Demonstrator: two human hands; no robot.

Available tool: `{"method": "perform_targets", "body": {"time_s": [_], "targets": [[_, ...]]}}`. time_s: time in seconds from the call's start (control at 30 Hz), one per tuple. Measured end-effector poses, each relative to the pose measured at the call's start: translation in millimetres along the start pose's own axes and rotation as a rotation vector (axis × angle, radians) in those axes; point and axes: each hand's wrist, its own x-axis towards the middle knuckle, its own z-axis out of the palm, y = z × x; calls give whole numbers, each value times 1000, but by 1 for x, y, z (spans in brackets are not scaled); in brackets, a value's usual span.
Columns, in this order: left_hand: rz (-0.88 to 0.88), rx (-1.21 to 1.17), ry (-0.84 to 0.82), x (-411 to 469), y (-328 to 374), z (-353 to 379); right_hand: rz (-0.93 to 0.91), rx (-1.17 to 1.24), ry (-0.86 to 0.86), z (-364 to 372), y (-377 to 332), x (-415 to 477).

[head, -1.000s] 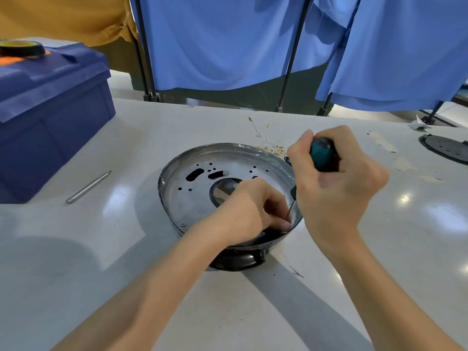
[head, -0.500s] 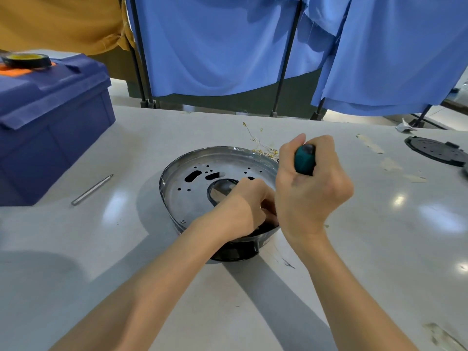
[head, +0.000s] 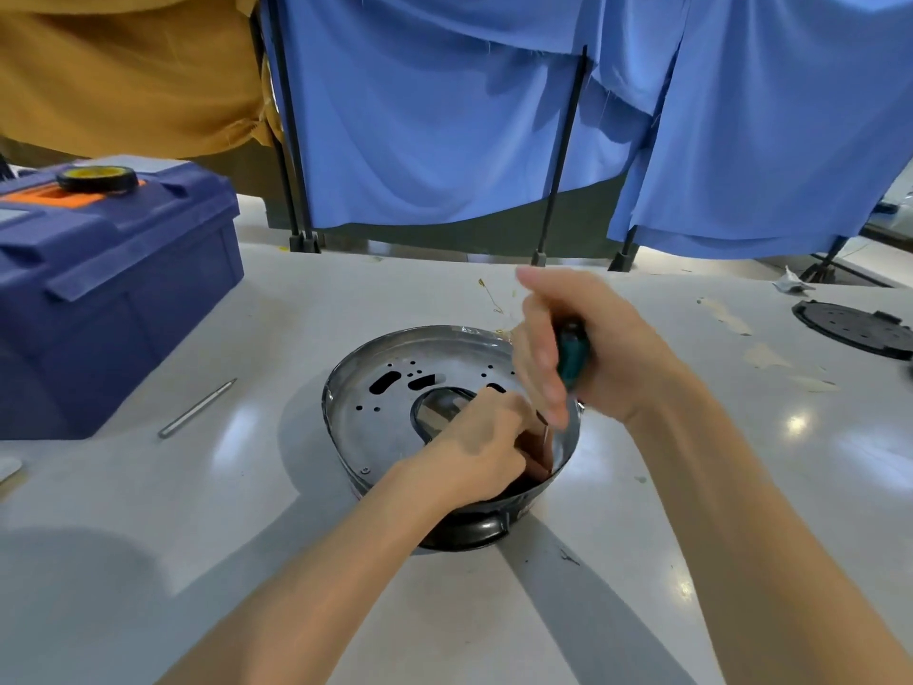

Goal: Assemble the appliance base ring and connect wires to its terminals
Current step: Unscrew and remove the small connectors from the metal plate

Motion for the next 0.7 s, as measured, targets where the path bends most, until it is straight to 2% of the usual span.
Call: {"method": "perform_targets", "body": {"time_s": [0.07,0.13,0.3,0.53,0.7], "targets": [[-33,-9,-25,1,-3,2,49,154,-46,1,9,4],[-35,-51,-14,1,-5,2,21,178,34,2,16,8],[1,-128,12,-2,-5,0,-127,137,435,4,15,0],[1,-154,42,-2,-2,-1,-309,0,870,27,23,-2],[31,-109,54,1,-3,6,-407,46,1215,22,25,-15]]}}
